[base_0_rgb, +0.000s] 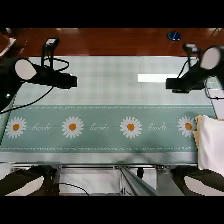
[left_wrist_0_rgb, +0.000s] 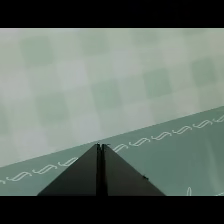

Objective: Fold the shirts.

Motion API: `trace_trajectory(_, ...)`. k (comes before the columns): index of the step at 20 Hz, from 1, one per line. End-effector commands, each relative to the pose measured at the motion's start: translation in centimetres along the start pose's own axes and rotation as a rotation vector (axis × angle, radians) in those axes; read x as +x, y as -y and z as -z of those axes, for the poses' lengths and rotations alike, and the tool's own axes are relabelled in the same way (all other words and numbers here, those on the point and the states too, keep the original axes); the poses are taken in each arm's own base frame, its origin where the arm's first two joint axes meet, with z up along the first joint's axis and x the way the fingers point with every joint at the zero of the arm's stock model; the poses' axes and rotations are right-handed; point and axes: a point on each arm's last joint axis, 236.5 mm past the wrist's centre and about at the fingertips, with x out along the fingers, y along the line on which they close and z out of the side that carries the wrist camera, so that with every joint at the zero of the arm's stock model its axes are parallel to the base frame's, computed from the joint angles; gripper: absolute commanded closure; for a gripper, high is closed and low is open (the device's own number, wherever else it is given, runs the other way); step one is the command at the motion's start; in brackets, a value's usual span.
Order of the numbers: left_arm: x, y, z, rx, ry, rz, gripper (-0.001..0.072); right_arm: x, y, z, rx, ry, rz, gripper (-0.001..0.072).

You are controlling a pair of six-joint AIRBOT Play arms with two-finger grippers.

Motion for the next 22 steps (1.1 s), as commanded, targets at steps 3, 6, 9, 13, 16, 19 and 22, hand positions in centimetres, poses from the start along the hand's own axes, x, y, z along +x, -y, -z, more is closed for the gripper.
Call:
trace_trajectory(3, 1.2, -2.9, 1.7, -0.023, -0.079, -0.073, 0.0687, 5.7, -1.3, 1.5, 0.035, -0.042, 0.018, 0.0687)
trace_trajectory(6, 1.2, -2.9, 2.3, -0.025, -0.104, -0.073, 0.0687, 5.7, -0.9, 1.1, 0.015, -0.025, 0.031, 0.0686)
trace_trajectory(9, 1.2, -2.8, 2.7, -0.025, -0.119, -0.072, 0.0687, 5.7, -0.7, 1.6, 0.014, -0.048, 0.042, 0.0687)
trace_trajectory(13, 1.2, -2.8, 2.7, -0.025, -0.119, -0.072, 0.0687, 5.7, -0.7, 1.6, 0.014, -0.047, 0.042, 0.0686)
trace_trajectory(16, 1.2, -2.8, 2.7, -0.025, -0.119, -0.072, 0.0687, 5.7, -0.7, 1.6, 0.014, -0.048, 0.042, 0.0686)
trace_trajectory(19, 1.2, -2.8, 2.7, -0.025, -0.119, -0.072, 0.0687, 5.7, -0.7, 1.6, 0.014, -0.047, 0.042, 0.0686)
trace_trajectory(22, 1.2, -2.8, 2.7, -0.025, -0.119, -0.072, 0.0687, 5.7, -0.7, 1.6, 0.014, -0.047, 0.042, 0.0686)
